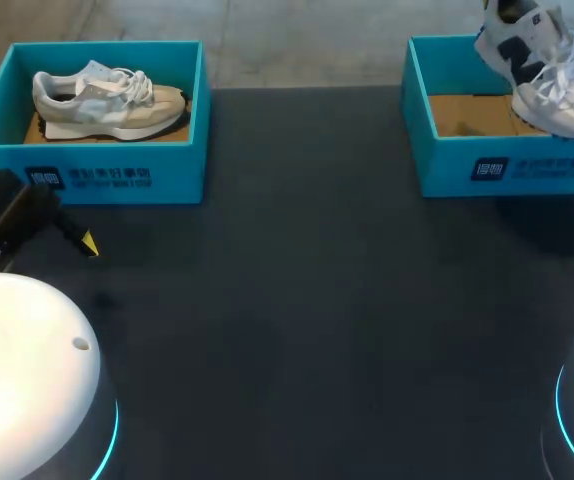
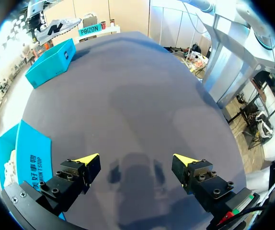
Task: Take the shoe out of the shoebox, open the shoe tongue, remove and reinsert the insole, then place the shoe into the shoebox
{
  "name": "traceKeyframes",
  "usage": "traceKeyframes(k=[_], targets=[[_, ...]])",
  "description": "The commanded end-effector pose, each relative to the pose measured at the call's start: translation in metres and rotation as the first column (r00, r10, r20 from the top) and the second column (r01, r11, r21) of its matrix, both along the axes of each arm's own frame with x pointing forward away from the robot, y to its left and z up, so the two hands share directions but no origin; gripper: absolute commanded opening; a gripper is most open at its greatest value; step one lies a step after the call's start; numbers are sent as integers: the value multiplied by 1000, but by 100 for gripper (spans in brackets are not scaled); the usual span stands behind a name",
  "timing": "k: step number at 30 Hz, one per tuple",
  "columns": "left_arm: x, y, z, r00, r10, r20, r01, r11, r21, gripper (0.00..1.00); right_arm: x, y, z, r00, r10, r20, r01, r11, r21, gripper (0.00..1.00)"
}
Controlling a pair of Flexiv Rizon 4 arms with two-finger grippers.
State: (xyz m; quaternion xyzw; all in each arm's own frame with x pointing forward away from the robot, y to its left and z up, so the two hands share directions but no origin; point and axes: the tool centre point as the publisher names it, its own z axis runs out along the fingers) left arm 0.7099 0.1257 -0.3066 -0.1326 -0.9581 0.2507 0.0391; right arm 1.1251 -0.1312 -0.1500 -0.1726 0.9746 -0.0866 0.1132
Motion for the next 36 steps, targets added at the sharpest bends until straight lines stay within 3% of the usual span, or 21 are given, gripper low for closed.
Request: traceKeyframes(k=[1, 7, 14, 22, 28, 36], targets=[[-1, 0, 0, 1000, 0, 1, 0, 1000, 2, 100, 12, -8, -1, 1000, -9, 2, 8, 1000, 24, 0], [-1, 0, 0, 1000, 0, 1, 0, 1000, 2, 100, 35, -22, -1, 999, -34, 5, 34, 999, 5, 0], [-1, 0, 0, 1000, 0, 1, 0, 1000, 2, 100, 47, -29, -6, 997, -72, -10, 72, 997, -15, 0], [-1, 0, 0, 1000, 0, 1, 0, 1000, 2, 100, 45, -53, -1, 929, -371, 9, 369, 927, 63, 0], [-1, 0, 0, 1000, 0, 1, 0, 1000, 2, 100, 38, -71, -6, 793, -610, 16, 603, 788, 124, 0], [-1, 0, 0, 1000, 0, 1, 0, 1000, 2, 100, 27, -93, -15, 505, -863, -25, 857, 497, 135, 0]])
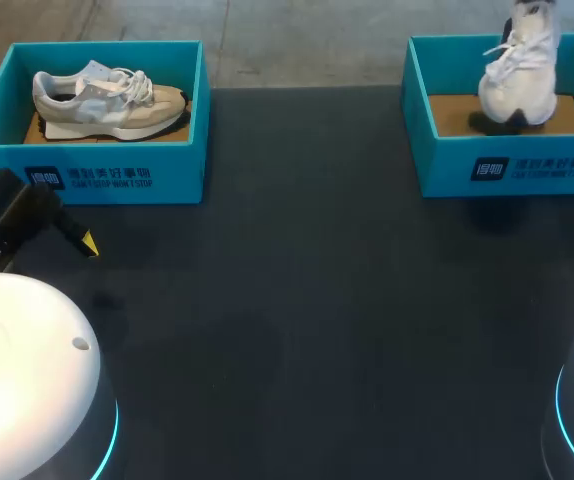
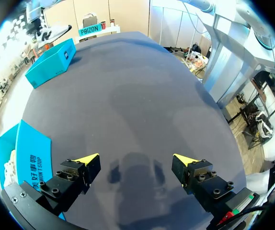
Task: Take the shoe out of the shoebox, open the shoe tongue, remove and reinsert the insole, then place the shoe into the shoebox
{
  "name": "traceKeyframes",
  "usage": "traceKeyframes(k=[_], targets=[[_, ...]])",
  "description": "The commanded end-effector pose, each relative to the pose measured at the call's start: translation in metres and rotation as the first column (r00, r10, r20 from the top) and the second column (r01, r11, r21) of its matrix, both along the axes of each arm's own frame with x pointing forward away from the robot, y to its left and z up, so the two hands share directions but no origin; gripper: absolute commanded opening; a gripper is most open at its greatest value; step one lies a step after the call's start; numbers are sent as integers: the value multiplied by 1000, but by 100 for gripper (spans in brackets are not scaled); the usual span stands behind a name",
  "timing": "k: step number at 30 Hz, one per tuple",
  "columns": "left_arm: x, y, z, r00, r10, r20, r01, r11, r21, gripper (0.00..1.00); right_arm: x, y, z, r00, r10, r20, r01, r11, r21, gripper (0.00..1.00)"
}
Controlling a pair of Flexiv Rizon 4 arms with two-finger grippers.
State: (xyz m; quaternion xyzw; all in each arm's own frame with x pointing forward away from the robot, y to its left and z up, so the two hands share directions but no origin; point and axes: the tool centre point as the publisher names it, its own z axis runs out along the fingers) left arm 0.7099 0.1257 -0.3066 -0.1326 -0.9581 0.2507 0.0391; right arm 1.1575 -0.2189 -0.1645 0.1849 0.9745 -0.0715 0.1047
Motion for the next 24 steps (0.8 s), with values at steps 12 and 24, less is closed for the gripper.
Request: traceKeyframes(k=[12, 24], targets=[[-1, 0, 0, 1000, 0, 1, 0, 1000, 2, 100, -35, -28, -6, 816, -579, 14, 576, 813, 83, 0], [-1, 0, 0, 1000, 0, 1, 0, 1000, 2, 100, -63, -44, -14, 646, -762, 28, 758, 646, 87, 0]])
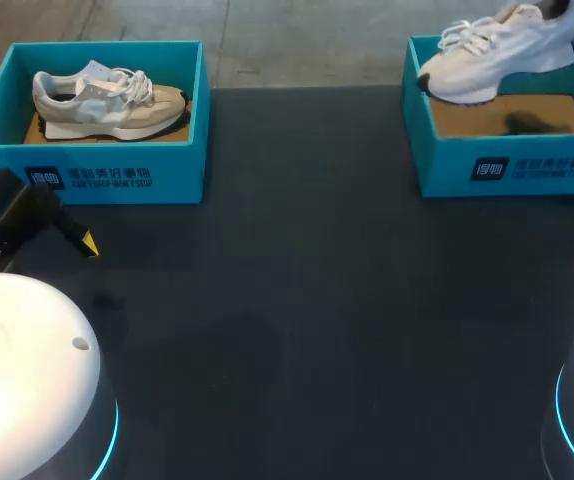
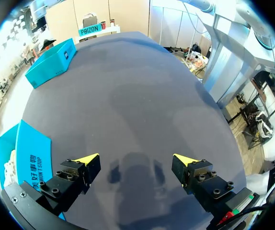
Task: Take the shoe out of the shoebox, open the shoe tongue, remove and reinsert the insole, then place the shoe into the shoebox
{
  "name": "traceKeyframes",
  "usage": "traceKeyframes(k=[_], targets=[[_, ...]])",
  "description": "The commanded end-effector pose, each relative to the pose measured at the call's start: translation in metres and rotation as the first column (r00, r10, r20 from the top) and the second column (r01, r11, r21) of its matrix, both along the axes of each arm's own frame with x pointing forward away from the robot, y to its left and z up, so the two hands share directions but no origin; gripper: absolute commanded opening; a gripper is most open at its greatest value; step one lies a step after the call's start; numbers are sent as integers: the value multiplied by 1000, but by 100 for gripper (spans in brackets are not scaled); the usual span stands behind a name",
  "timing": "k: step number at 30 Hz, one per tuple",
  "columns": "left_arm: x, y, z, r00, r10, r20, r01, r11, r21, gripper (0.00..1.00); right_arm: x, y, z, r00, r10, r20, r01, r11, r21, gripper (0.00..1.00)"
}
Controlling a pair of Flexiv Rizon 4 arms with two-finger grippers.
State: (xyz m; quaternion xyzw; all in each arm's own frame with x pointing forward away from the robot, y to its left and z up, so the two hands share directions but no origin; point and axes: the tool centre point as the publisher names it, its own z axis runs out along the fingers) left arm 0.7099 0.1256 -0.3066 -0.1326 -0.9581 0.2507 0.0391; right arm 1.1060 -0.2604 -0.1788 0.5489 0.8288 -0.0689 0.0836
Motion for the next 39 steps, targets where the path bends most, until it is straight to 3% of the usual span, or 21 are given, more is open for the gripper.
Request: traceKeyframes(k=[1, 2, 22, 29, 39], targets=[[-1, 0, 0, 1000, 0, 1, 0, 1000, 2, 100, -14, -4, -1, 994, -107, 7, 107, 994, -10, 0], [-1, 0, 0, 1000, 0, 1, 0, 1000, 2, 100, -17, -6, -1, 989, -147, -9, 147, 989, -17, 0], [-1, 0, 0, 1000, 0, 1, 0, 1000, 2, 100, -17, -6, -1, 989, -147, -9, 147, 989, -17, 0], [-1, 0, 0, 1000, 0, 1, 0, 1000, 2, 100, -24, -34, -11, 955, -295, 13, 295, 956, 0, 0], [-1, 0, 0, 1000, 0, 1, 0, 1000, 2, 100, -32, -51, -29, 923, -385, 18, 385, 923, -6, 0]])
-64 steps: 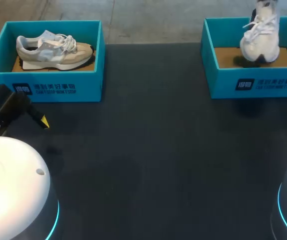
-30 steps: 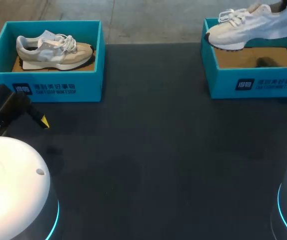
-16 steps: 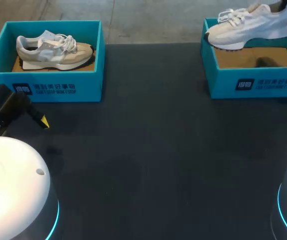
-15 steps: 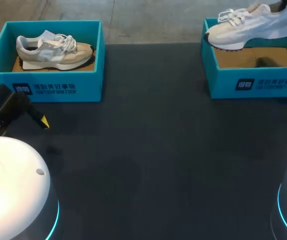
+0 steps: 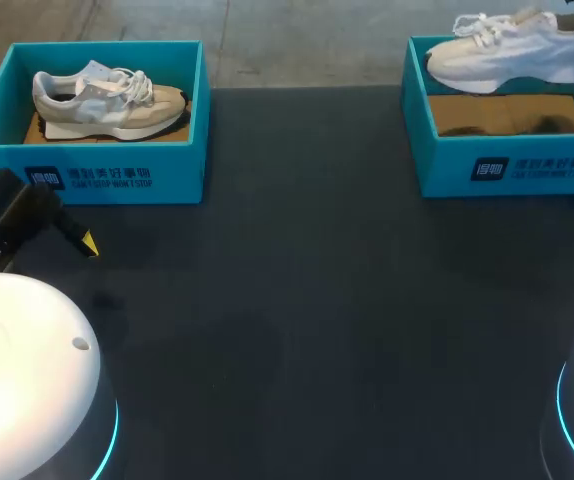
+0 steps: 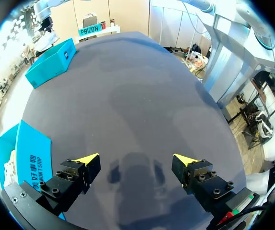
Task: Take the shoe out of the shoebox, open the shoe tongue, remove and reinsert the insole, then place the shoe into the shoebox
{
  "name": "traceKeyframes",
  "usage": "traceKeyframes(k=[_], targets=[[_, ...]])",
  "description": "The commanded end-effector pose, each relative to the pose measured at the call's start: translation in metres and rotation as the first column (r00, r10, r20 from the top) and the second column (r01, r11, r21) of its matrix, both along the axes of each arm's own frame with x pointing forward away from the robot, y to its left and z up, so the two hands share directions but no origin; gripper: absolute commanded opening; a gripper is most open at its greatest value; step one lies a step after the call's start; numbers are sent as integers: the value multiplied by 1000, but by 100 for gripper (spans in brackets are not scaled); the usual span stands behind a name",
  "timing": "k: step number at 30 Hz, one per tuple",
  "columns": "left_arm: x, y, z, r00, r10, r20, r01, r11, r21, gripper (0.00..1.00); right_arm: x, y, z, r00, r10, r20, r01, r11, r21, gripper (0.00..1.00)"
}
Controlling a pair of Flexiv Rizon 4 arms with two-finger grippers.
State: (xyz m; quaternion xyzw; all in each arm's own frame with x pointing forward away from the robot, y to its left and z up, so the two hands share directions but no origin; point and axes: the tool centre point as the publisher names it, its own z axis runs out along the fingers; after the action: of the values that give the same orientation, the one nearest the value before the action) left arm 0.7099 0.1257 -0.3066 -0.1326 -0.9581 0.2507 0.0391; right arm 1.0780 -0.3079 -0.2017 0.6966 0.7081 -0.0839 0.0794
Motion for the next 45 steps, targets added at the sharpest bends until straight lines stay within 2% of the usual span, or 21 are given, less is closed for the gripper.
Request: traceKeyframes(k=[1, 13, 20, 31, 45], targets=[[-1, 0, 0, 1000, 0, 1, 0, 1000, 2, 100, -5, -3, -9, 1000, -24, -4, 24, 1000, -1, 0], [-1, 0, 0, 1000, 0, 1, 0, 1000, 2, 100, -7, -8, -38, 990, -139, -25, 138, 990, -6, 0], [-1, 0, 0, 1000, 0, 1, 0, 1000, 2, 100, -13, -19, -54, 982, -185, -31, 186, 982, 20, 0], [-1, 0, 0, 1000, 0, 1, 0, 1000, 2, 100, -20, -25, -73, 983, -182, -22, 183, 983, 28, 0], [-1, 0, 0, 1000, 0, 1, 0, 1000, 2, 100, -18, -30, -94, 979, -203, -22, 203, 979, 27, 0]])
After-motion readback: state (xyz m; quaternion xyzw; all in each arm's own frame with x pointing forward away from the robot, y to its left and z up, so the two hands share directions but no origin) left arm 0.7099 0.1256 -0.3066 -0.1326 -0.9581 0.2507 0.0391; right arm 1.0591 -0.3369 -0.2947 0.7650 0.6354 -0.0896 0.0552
